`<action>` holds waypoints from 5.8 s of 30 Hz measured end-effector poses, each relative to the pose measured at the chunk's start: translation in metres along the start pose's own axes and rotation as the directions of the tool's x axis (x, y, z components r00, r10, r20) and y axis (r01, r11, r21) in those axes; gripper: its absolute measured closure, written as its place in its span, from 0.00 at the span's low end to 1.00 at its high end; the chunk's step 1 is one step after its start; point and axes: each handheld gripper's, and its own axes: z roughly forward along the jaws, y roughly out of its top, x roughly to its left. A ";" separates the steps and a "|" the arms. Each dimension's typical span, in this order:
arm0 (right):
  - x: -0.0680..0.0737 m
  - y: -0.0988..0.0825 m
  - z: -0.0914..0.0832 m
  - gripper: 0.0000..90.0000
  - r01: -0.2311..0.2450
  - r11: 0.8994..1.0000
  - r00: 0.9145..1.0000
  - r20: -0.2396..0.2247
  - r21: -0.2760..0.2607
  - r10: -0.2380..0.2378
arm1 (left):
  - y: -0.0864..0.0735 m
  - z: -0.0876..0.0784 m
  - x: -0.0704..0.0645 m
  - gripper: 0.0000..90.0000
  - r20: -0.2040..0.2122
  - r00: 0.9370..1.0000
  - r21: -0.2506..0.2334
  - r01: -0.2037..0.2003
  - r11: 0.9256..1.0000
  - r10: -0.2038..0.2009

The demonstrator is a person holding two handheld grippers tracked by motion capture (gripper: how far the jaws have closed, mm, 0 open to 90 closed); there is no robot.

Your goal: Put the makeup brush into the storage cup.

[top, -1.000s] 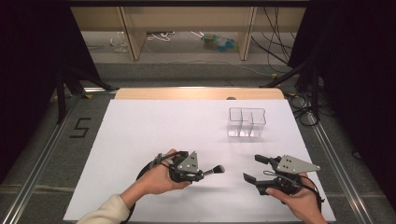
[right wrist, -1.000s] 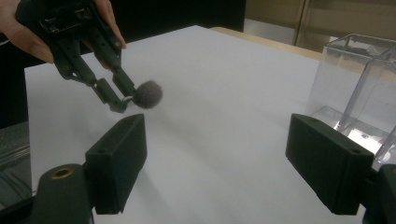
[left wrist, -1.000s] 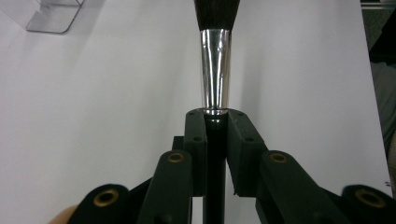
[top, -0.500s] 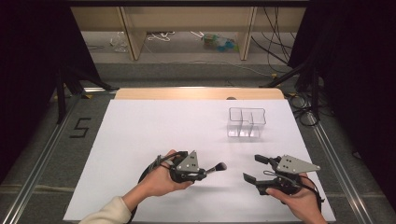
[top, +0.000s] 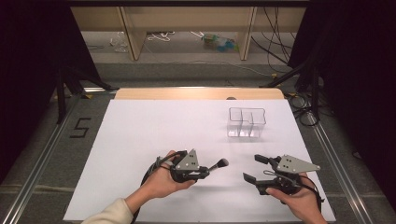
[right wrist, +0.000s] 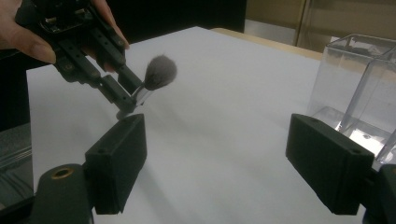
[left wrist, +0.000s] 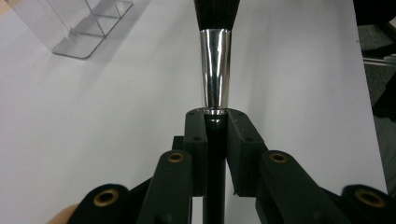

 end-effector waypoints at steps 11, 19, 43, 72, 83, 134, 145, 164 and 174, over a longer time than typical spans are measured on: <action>0.002 0.000 0.000 0.24 -0.028 1.000 1.000 -0.013 0.012 0.028 | 0.000 0.000 -0.001 0.88 -0.022 0.999 -0.042 0.027 0.999 -0.028; 0.002 0.003 0.000 0.24 -0.005 1.000 1.000 0.003 0.013 0.005 | 0.002 -0.003 -0.001 0.88 -0.034 0.998 -0.080 0.044 0.996 -0.047; 0.016 0.009 0.018 0.25 -0.056 0.998 0.998 -0.034 -0.032 0.055 | 0.004 -0.003 -0.007 0.88 -0.073 0.992 -0.152 0.090 0.984 -0.102; 0.023 0.013 0.039 0.26 -0.097 0.994 0.995 -0.041 -0.042 0.096 | 0.005 -0.001 -0.008 0.88 -0.094 0.986 -0.207 0.114 0.972 -0.136; 0.023 0.014 0.040 0.26 -0.105 0.993 0.994 -0.040 -0.050 0.103 | 0.003 0.000 -0.009 0.88 -0.116 0.983 -0.240 0.114 0.964 -0.145; 0.028 0.021 0.069 0.55 -0.203 0.974 0.978 -0.066 -0.104 0.197 | 0.007 0.009 -0.017 0.88 -0.135 0.982 -0.267 0.096 0.959 -0.135; 0.028 0.020 0.072 0.65 -0.225 0.967 0.974 -0.068 -0.123 0.218 | 0.008 0.010 -0.017 0.88 -0.143 0.979 -0.275 0.101 0.956 -0.144; 0.028 0.019 0.074 0.79 -0.268 0.954 0.962 -0.087 -0.136 0.258 | 0.009 0.012 -0.019 0.88 -0.156 0.975 -0.285 0.106 0.953 -0.155; 0.028 0.020 0.075 0.87 -0.242 0.963 0.968 -0.091 -0.121 0.232 | 0.009 0.013 -0.020 0.88 -0.153 0.977 -0.279 0.103 0.955 -0.151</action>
